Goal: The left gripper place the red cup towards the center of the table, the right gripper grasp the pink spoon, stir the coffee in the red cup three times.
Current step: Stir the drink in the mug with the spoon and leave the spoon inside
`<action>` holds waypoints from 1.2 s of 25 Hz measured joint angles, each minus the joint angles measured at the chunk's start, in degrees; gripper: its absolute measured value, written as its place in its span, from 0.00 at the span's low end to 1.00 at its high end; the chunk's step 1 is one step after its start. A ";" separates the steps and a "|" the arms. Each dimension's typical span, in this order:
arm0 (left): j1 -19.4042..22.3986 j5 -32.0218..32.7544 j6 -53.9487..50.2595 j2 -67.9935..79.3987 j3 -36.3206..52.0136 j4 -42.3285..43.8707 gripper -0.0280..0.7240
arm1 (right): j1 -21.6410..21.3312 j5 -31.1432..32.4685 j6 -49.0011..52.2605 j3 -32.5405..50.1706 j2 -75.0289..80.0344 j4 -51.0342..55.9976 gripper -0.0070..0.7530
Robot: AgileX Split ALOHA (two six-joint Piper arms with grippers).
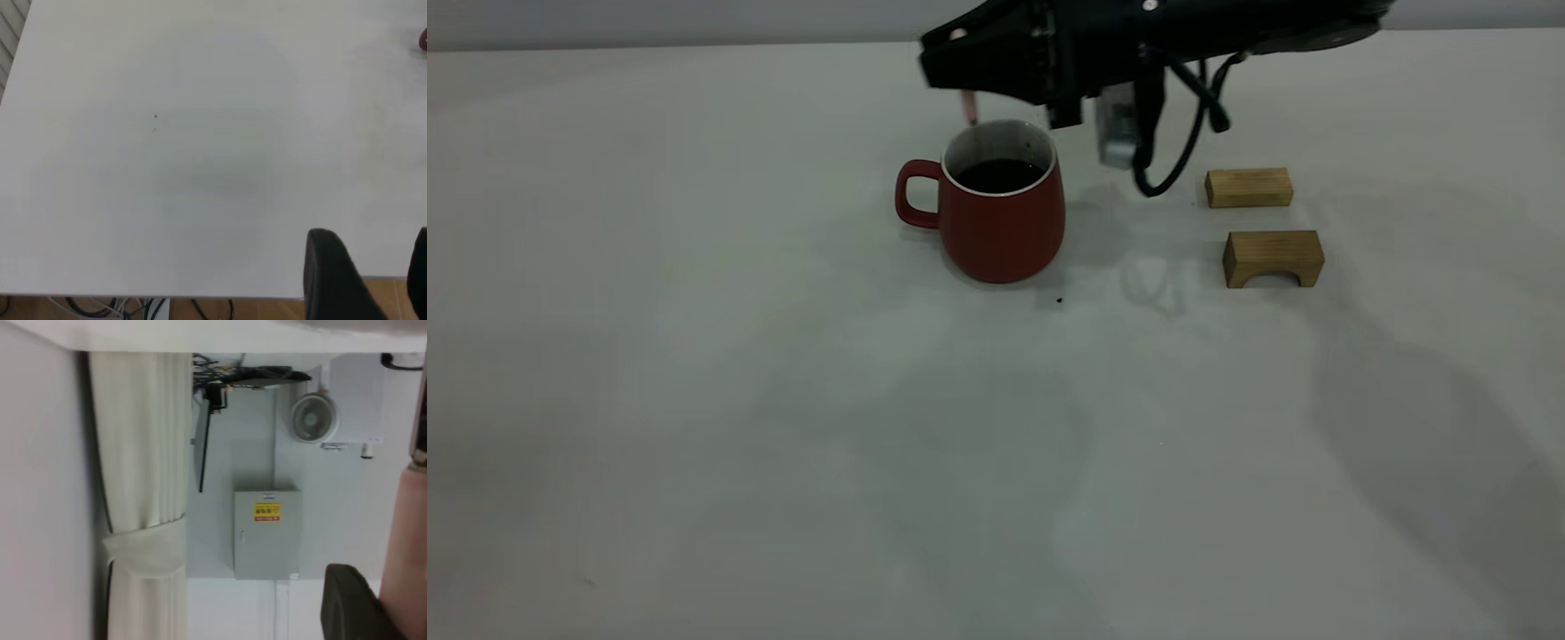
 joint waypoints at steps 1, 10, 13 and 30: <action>0.00 0.00 0.00 0.00 0.00 0.00 0.51 | -0.67 0.00 -0.36 0.00 0.00 -0.30 0.18; 0.00 0.00 0.00 0.00 0.00 0.00 0.51 | -2.04 -0.02 4.04 7.14 -5.56 -4.25 0.18; 0.00 0.00 0.00 0.00 0.00 0.00 0.51 | -1.33 -0.06 3.61 7.32 -5.77 -2.94 0.18; 0.00 0.00 0.00 0.00 0.00 0.00 0.51 | -1.41 -0.06 -2.68 0.86 -0.77 -0.79 0.18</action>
